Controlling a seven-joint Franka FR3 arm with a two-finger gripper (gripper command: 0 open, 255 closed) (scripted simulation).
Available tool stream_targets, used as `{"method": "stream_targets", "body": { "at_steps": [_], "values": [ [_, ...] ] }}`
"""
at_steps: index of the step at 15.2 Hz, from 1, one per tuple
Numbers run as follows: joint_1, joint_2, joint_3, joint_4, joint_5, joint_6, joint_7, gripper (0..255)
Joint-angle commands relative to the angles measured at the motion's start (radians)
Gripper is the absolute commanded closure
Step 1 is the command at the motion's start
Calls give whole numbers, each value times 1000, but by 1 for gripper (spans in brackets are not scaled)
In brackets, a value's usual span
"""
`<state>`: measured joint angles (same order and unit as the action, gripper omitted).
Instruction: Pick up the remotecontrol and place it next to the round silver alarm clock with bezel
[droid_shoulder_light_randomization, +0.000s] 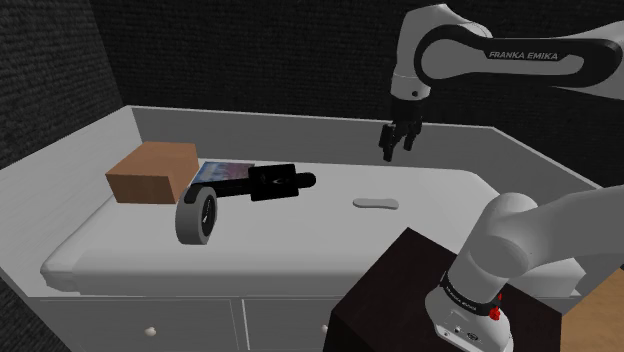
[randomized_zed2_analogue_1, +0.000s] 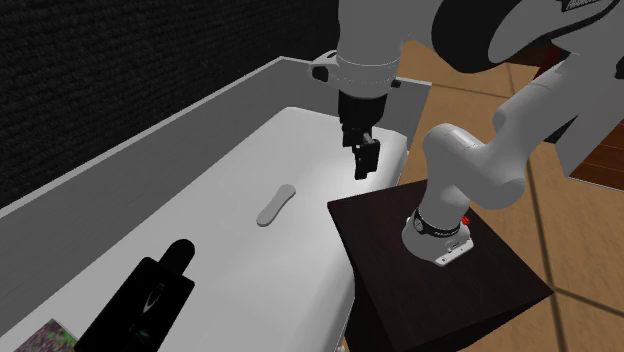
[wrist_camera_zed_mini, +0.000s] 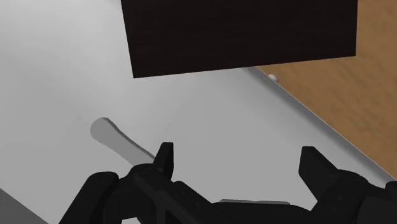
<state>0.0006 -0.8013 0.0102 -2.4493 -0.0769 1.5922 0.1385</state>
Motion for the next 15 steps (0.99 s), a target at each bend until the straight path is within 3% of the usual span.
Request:
{"method": "stream_targets", "body": {
  "at_steps": [1, 8, 15],
  "values": [
    [0, 0, 0, 0, 0, 0, 0, 0],
    [-12, 1, -160, -166, -117, 194, -245, 0],
    [-29, 125, -341, -247, -233, 430, -489, 0]
  ]
}}
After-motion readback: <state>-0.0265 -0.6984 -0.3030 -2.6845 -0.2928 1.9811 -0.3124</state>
